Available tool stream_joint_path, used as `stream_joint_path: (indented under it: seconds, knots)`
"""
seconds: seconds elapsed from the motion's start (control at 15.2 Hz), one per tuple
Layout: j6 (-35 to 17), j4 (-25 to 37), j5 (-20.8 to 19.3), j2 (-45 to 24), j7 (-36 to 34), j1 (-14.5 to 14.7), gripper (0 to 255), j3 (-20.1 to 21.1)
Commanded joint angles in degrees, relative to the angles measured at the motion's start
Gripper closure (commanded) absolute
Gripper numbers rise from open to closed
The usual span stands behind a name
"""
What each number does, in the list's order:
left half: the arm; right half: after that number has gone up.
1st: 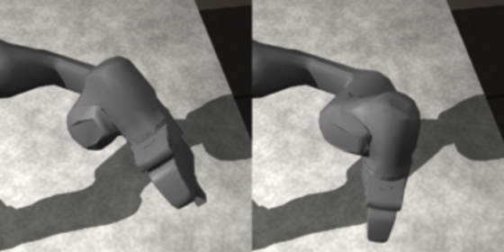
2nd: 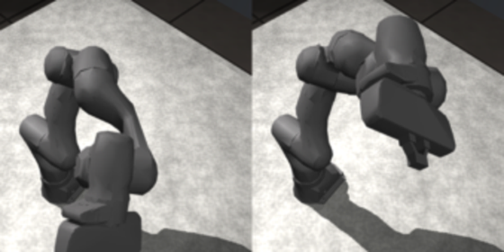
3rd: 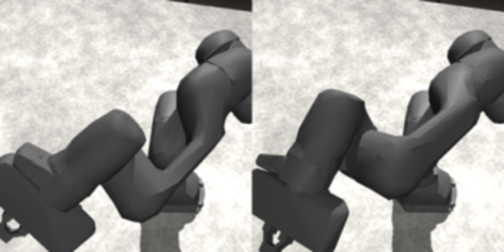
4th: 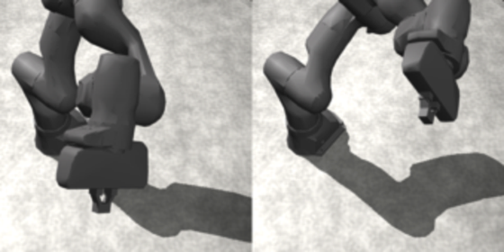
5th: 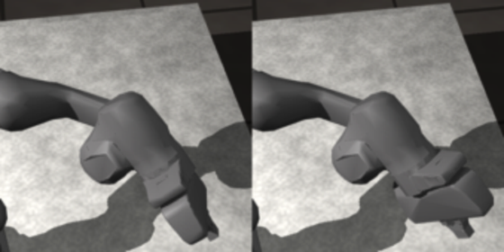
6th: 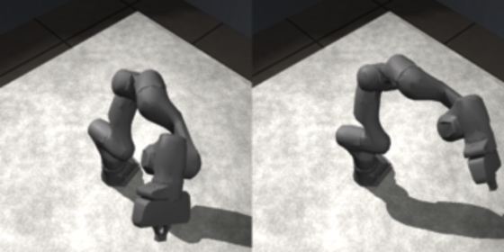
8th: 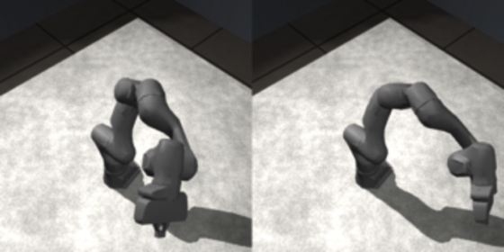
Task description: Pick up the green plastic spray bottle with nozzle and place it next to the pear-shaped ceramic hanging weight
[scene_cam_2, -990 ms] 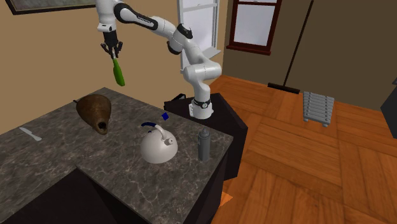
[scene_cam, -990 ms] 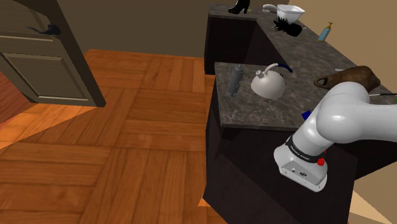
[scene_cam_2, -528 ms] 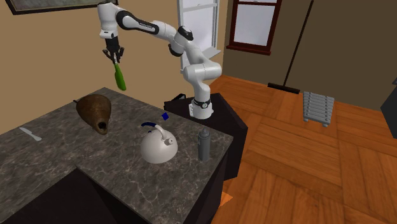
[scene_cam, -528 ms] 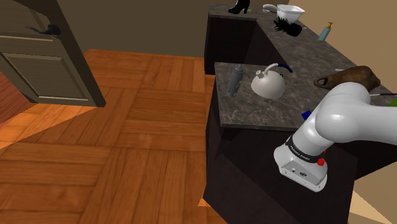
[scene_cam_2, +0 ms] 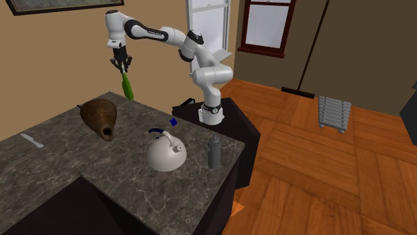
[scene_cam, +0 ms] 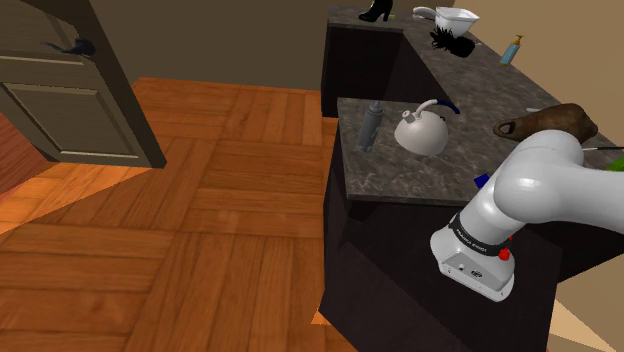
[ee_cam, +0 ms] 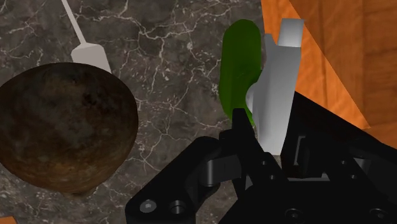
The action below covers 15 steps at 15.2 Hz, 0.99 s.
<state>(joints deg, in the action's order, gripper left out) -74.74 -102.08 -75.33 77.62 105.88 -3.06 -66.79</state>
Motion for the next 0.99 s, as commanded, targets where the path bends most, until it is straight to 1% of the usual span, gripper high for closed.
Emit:
stream_joint_path:
  seconds: [0.0,0.46,0.92]
  knots:
    - [-0.8,-1.0,-0.6,0.7,-0.3,-0.3,255,-0.7]
    - [-3.6,-4.9,-3.3,3.6,-1.1,-1.9,255,-3.7]
    - [-3.6,-4.9,-3.3,3.6,-1.1,-1.9,255,-3.7]
